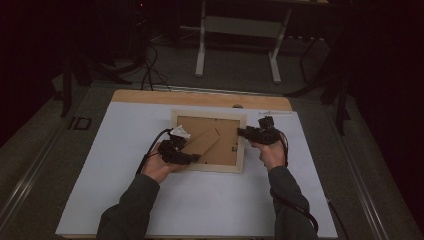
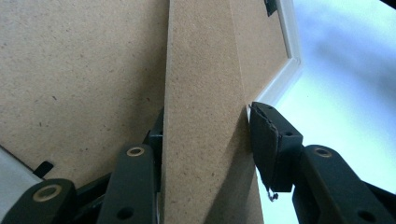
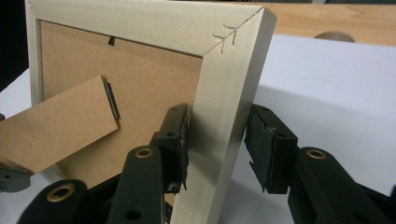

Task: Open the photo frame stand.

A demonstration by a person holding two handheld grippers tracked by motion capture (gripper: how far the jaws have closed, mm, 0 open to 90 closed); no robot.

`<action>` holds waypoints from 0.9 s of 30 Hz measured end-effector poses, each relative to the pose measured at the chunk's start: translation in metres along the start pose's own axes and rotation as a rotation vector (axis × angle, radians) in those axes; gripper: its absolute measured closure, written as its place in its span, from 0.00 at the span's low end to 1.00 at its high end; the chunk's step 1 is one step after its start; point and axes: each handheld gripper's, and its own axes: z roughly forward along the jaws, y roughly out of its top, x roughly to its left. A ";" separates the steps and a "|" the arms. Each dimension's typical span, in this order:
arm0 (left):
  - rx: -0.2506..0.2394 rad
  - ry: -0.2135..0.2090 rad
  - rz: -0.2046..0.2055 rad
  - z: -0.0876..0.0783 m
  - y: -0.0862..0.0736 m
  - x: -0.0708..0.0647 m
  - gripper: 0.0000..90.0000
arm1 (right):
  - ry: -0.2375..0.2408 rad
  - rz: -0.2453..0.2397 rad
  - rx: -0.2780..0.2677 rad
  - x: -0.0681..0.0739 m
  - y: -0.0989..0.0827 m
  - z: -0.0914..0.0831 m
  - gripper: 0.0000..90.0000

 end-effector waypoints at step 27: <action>-0.002 0.071 0.045 0.009 0.010 -0.009 0.70 | -0.031 -0.050 -0.076 0.004 0.009 -0.017 0.69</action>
